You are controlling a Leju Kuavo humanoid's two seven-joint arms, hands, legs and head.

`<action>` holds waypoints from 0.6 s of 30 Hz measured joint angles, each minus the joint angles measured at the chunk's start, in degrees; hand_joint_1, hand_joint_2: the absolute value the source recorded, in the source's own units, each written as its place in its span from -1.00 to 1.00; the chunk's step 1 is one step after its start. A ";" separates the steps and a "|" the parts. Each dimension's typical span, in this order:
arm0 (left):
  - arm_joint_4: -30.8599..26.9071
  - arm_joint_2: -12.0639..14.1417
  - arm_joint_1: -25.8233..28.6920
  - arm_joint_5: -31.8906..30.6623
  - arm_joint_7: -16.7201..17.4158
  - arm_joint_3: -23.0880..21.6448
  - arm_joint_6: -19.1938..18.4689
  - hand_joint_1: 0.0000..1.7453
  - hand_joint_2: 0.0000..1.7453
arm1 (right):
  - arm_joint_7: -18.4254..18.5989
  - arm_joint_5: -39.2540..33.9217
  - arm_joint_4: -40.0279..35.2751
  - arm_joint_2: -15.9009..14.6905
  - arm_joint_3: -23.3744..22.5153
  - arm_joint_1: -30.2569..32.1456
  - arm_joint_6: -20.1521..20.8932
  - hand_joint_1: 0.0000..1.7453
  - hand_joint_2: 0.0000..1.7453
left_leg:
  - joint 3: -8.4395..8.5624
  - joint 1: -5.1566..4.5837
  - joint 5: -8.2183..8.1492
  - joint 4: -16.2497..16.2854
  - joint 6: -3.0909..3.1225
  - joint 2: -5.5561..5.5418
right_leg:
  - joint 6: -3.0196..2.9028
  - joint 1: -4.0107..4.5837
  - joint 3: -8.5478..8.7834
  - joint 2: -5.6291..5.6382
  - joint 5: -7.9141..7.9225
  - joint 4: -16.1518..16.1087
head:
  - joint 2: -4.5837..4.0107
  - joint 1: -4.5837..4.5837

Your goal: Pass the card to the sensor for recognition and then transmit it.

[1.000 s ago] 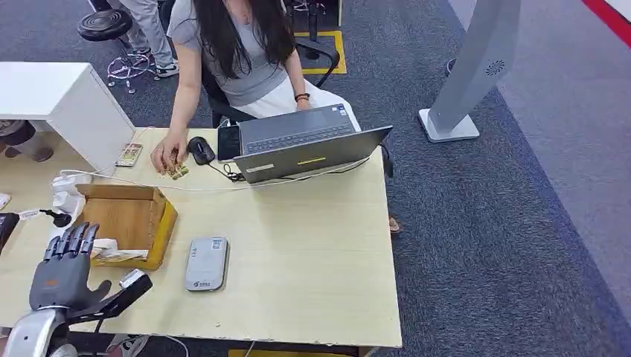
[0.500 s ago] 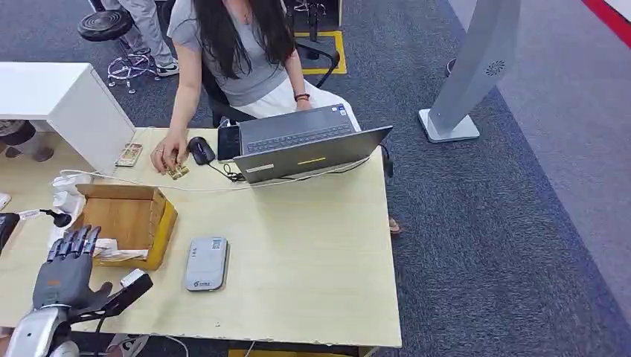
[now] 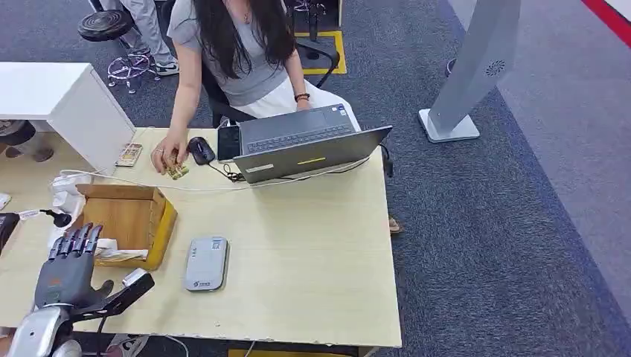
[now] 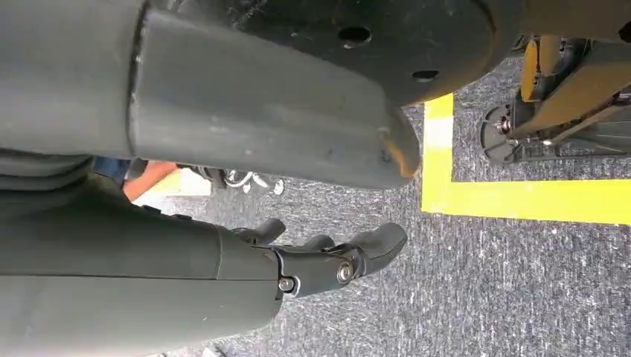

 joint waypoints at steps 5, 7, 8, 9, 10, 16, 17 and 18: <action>0.00 -0.09 -0.41 -0.72 -0.55 -0.04 1.62 -1.00 1.00 | -0.17 0.53 0.00 0.00 -0.13 -0.08 0.26 -1.00 -1.00 | 0.00 0.00 0.00 0.00 0.00 0.00 | 0.00 0.00 0.00 0.00 0.00 0.00 | 0.00 0.00; 0.00 -0.15 -0.56 -0.74 -0.85 -0.04 1.97 -1.00 1.00 | -0.17 0.68 0.00 0.00 -0.17 -0.10 0.44 -1.00 -1.00 | 0.00 0.00 0.00 0.00 0.00 0.00 | 0.00 0.00 0.00 0.00 0.00 0.00 | 0.00 0.00; 0.00 -0.15 -0.58 -0.74 -1.18 -0.04 1.99 -1.00 1.00 | -0.17 0.68 0.00 0.00 -0.20 -0.11 0.44 -1.00 -1.00 | 0.00 0.00 0.00 0.00 0.00 0.00 | 0.00 0.00 0.00 0.00 0.00 0.00 | 0.00 0.00; 0.00 -0.15 -0.59 -0.74 -1.22 -0.04 1.99 -1.00 1.00 | -0.17 0.68 0.00 0.00 -0.20 -0.11 0.46 -1.00 -1.00 | 0.00 0.00 0.00 0.00 0.00 0.00 | 0.00 0.00 0.00 0.01 0.00 0.00 | 0.00 0.00; 0.00 -0.17 -0.59 -0.74 -1.24 -0.04 1.99 -1.00 1.00 | -0.17 0.68 0.00 0.00 -0.20 -0.11 0.50 -1.00 -1.00 | 0.00 0.00 0.00 0.00 0.00 0.00 | 0.00 0.00 -0.01 0.01 0.00 0.00 | 0.00 0.00; 0.00 -0.17 -0.65 -0.74 -1.27 -0.04 2.01 -1.00 1.00 | -0.15 0.70 0.00 0.00 -0.24 -0.12 0.63 -1.00 -1.00 | 0.00 0.00 0.00 0.00 0.00 0.01 | 0.00 0.00 -0.02 0.01 0.00 0.00 | 0.00 0.00; 0.00 -0.17 -0.71 -0.74 -1.27 -0.04 2.01 -1.00 1.00 | -0.15 0.74 0.00 0.00 -0.24 -0.11 0.66 -1.00 -1.00 | 0.00 0.00 0.00 0.00 0.00 0.01 | 0.00 0.00 -0.02 0.01 0.00 0.00 | 0.00 0.00; 0.00 -0.17 -0.80 -0.76 -1.27 -0.04 2.01 -1.00 1.00 | -0.15 0.79 0.00 0.00 -0.26 -0.12 0.63 -1.00 -1.00 | 0.00 0.00 0.00 0.00 0.00 0.01 | 0.00 0.00 -0.02 0.01 0.00 0.00 | 0.00 0.00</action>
